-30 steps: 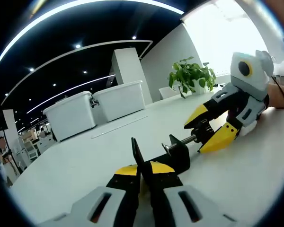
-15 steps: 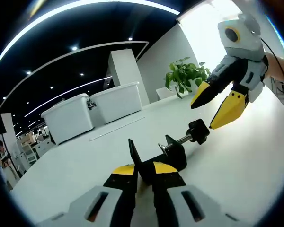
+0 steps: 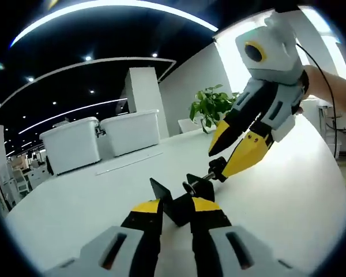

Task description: Clamp the fixed fixture on the desktop, loosen the retaining clip, secure it to the edge of the desk, and tighten the retaining clip.

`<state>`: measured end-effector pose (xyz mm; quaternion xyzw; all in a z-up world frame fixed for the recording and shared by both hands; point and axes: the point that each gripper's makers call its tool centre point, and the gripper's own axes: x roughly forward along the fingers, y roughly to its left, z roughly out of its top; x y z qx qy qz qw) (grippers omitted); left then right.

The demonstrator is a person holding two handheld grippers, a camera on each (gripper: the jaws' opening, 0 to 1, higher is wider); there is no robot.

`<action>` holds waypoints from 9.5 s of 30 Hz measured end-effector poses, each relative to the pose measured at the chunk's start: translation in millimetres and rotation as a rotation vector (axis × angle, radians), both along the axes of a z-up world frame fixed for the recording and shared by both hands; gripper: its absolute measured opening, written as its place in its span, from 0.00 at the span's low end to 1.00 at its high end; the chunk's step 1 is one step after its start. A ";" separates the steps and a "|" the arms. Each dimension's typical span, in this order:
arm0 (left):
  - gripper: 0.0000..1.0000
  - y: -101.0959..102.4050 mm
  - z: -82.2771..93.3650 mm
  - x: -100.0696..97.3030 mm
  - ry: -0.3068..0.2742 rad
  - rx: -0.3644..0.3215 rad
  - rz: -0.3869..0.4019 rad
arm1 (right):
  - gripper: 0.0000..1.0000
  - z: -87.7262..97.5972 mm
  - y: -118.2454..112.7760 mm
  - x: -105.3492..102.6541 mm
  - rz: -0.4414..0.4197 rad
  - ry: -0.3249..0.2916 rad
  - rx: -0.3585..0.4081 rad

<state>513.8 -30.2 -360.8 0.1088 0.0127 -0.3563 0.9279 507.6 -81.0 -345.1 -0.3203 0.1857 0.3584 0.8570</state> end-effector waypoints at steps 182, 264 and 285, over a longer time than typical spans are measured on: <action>0.19 27.7 33.1 15.5 -0.080 -0.167 0.112 | 0.04 105.1 23.7 -129.4 0.043 -0.339 0.847; 0.19 24.5 38.1 5.5 -0.086 -0.193 0.079 | 0.04 -9.2 16.6 -216.4 0.004 -0.166 0.882; 0.19 23.7 40.0 5.9 -0.094 -0.196 0.077 | 0.04 -52.9 26.1 -223.6 -0.012 -0.074 0.967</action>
